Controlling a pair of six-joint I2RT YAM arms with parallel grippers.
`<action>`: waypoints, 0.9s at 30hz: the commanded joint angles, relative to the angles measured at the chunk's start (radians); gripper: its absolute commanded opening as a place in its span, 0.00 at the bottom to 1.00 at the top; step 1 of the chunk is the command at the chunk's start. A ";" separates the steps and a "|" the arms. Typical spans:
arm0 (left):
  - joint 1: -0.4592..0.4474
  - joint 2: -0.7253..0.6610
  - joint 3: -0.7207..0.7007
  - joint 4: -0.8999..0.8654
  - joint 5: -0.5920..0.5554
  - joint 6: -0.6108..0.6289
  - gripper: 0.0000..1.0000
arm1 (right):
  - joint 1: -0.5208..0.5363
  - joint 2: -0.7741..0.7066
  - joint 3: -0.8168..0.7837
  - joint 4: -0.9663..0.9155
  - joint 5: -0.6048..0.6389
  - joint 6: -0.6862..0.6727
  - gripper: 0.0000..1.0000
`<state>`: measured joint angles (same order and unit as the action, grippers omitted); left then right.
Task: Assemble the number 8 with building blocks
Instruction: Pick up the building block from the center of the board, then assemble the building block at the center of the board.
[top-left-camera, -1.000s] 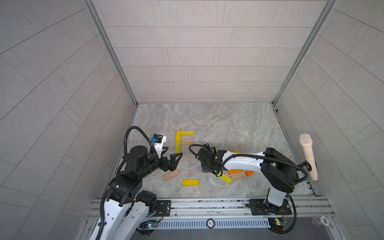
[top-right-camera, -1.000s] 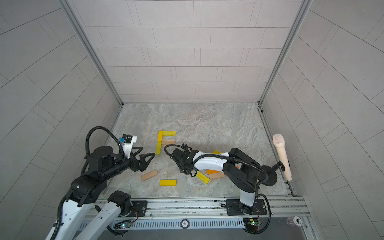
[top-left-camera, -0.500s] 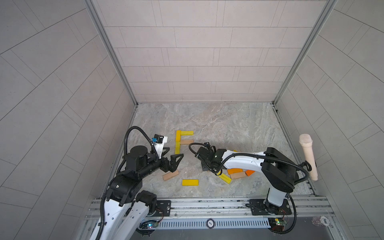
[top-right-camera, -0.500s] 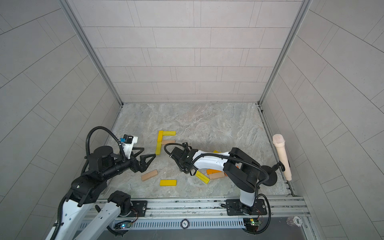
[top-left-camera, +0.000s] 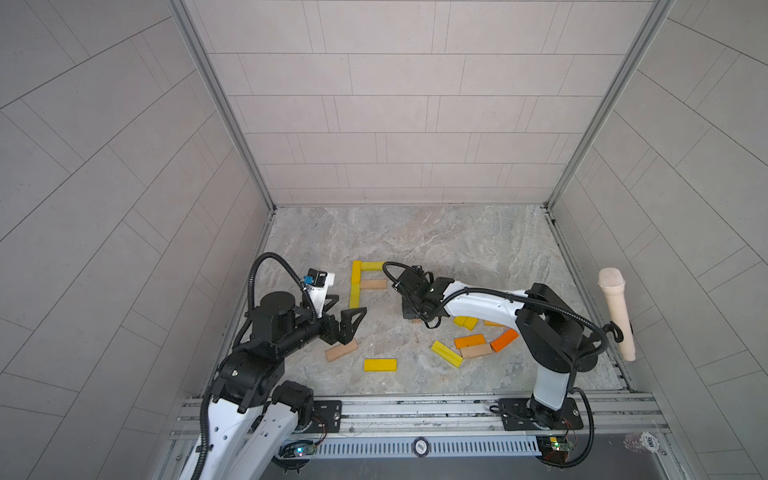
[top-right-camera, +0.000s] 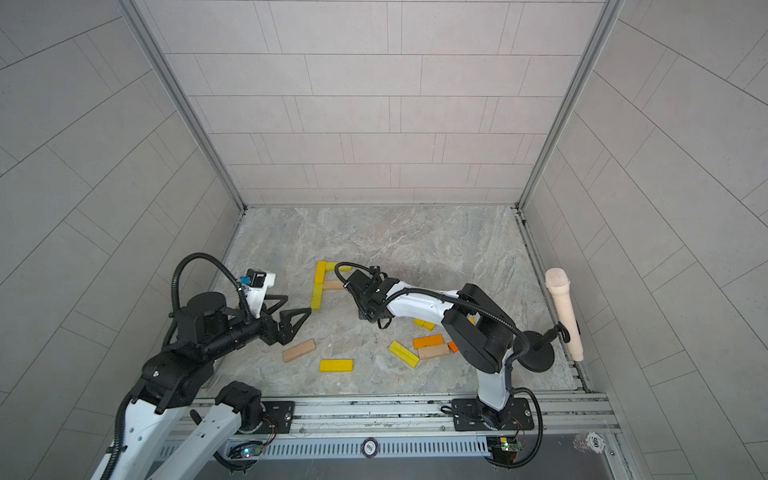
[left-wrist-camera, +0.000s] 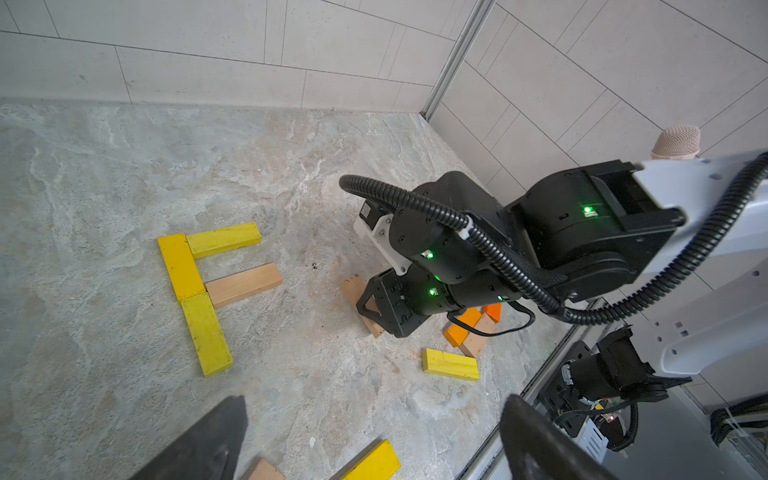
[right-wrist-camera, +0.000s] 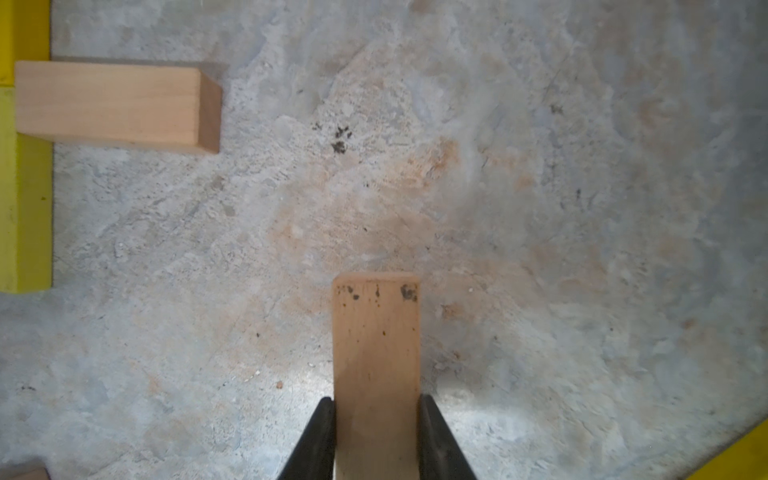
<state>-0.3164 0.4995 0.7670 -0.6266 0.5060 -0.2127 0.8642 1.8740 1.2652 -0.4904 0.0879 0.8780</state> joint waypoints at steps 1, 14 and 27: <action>0.000 0.006 -0.012 -0.002 -0.001 0.004 1.00 | -0.019 0.026 0.050 -0.034 -0.001 -0.016 0.27; 0.000 0.004 -0.012 0.001 0.001 0.003 1.00 | -0.086 0.141 0.200 -0.066 -0.026 -0.044 0.26; 0.000 0.017 -0.015 0.000 -0.008 -0.001 1.00 | -0.120 0.262 0.345 -0.067 -0.072 -0.043 0.26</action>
<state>-0.3164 0.5171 0.7624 -0.6273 0.5030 -0.2127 0.7532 2.1105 1.5780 -0.5362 0.0200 0.8295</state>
